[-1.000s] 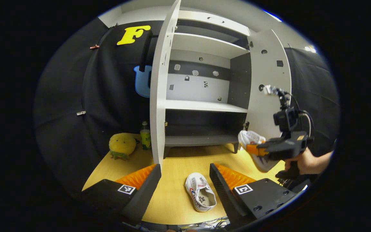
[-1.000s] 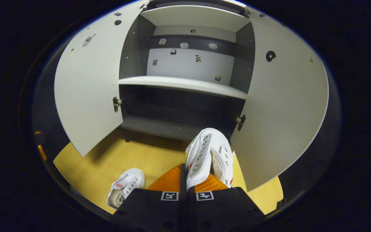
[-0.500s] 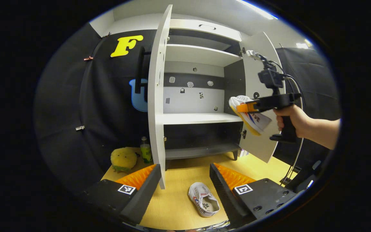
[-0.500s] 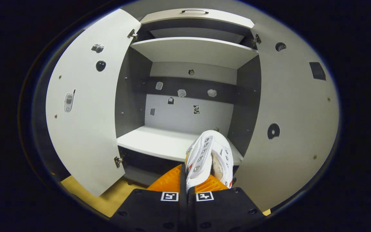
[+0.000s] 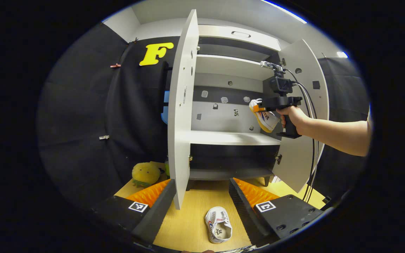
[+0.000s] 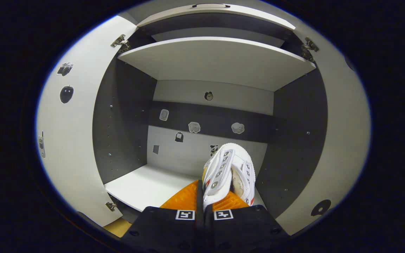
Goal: Grab one shoe with the right hand and put it into the shoe cabinet, grab the other shoe with the left hand and put it into the shoe cabinet; then close the right door with the right hand and the left door with the left hand.
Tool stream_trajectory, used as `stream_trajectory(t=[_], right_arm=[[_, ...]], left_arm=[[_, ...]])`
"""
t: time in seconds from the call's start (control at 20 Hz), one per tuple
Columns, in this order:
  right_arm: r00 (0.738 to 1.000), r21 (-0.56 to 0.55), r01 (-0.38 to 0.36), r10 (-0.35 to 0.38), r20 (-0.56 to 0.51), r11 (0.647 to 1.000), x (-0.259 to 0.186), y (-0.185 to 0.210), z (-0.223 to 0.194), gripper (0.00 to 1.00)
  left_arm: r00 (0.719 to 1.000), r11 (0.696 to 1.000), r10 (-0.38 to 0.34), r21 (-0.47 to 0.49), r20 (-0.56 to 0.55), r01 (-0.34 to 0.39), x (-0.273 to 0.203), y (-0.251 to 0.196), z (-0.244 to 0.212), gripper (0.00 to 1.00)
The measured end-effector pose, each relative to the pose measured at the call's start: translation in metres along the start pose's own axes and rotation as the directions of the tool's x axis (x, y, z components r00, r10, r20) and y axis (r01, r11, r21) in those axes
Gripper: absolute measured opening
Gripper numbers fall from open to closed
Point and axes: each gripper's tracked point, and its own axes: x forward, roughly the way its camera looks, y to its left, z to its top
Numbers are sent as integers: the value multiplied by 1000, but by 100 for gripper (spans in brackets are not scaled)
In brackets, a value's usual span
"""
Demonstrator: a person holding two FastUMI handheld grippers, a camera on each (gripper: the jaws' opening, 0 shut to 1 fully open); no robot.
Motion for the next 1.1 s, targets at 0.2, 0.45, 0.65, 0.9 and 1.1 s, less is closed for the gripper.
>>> stream_trajectory(t=[0.2,0.45,0.65,0.9,1.1], right_arm=[[996,4,15,-14,-83,1000,57,-4,-27,5],[977,45,40,-30,-211,998,101,-11,-62,5],[959,104,86,-54,-277,991,119,-18,-82,5],[933,109,104,-59,-354,989,126,-19,-111,9],[938,93,72,-36,-345,993,116,-4,-105,20]], left_arm=[[996,995,92,-31,-16,-92,0,7,-3,95],[981,980,191,-44,-19,-192,-3,22,-2,95],[971,969,236,-74,-21,-237,-8,27,-2,95],[960,954,280,-110,-22,-280,-15,33,-1,95],[955,947,295,-121,-38,-297,-22,37,-8,95]])
